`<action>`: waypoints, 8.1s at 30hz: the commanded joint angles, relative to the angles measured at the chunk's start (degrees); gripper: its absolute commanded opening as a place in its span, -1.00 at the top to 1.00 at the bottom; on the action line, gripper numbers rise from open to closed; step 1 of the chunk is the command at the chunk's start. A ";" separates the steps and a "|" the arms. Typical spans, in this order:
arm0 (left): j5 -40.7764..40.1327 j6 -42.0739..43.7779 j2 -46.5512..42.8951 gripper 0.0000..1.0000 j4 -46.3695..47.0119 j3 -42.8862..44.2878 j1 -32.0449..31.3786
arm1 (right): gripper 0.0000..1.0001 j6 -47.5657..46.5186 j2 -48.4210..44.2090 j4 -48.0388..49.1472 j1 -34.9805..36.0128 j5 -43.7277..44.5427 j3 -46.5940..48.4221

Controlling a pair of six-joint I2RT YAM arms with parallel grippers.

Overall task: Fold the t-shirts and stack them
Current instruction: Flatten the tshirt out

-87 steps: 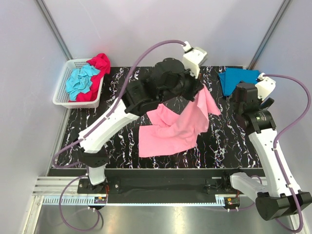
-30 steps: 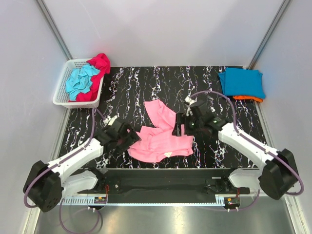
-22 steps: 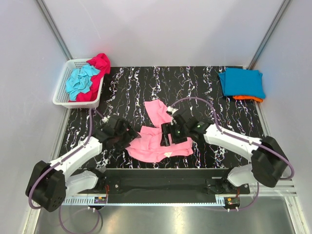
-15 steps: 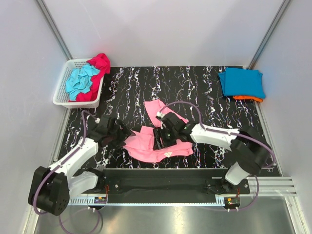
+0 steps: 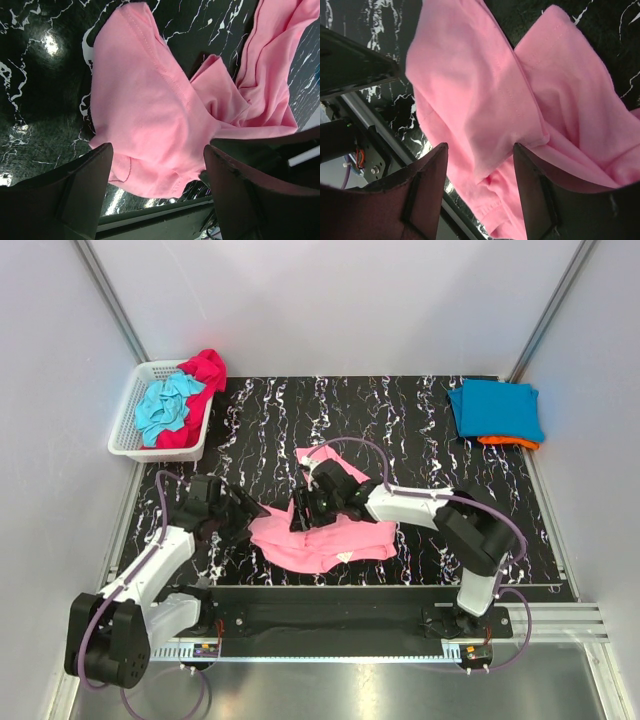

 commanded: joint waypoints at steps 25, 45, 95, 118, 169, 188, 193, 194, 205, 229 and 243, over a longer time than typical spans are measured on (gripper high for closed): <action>0.79 3.96 -0.94 -0.56 -1.00 0.74 2.61 | 1.00 -3.87 -8.34 -11.47 2.21 20.20 4.80; 1.41 -1.41 29.90 -0.34 12.45 22.18 0.24 | 1.00 0.34 -2.98 -20.44 2.21 16.25 3.66; -23.11 -0.79 36.16 0.02 -7.85 28.78 -14.44 | 1.00 1.05 -1.75 -20.18 2.21 18.10 2.60; -26.02 1.23 43.54 0.38 -11.54 36.86 -15.06 | 1.00 0.96 -1.93 -20.18 2.21 17.92 2.60; -56.76 0.97 -9.27 1.00 -58.97 59.94 -14.09 | -0.95 1.13 -24.69 -27.21 -10.26 39.72 -4.87; -54.85 0.70 -14.64 1.00 -62.87 59.89 -14.18 | -0.28 3.42 -7.75 0.21 -7.03 -6.59 -5.14; -54.41 0.44 -14.73 1.00 -62.78 58.66 -14.09 | -0.15 5.79 -2.55 0.56 -3.77 -10.64 -2.06; -54.32 0.44 -14.90 1.00 -62.78 58.48 -14.09 | -0.13 6.66 -2.37 0.56 -2.63 -10.38 -1.97; -54.23 0.62 -15.17 1.00 -61.73 56.37 -14.09 | -0.11 9.22 0.09 5.57 -0.16 -9.94 -2.85; -52.83 1.85 -15.61 1.00 -61.47 55.67 -14.09 | 1.00 5.27 4.32 -1.01 -0.16 -4.06 3.13; -42.81 11.51 -16.40 1.00 -53.74 60.67 -14.09 | 1.00 -4.14 -33.27 -34.39 -0.16 24.59 11.19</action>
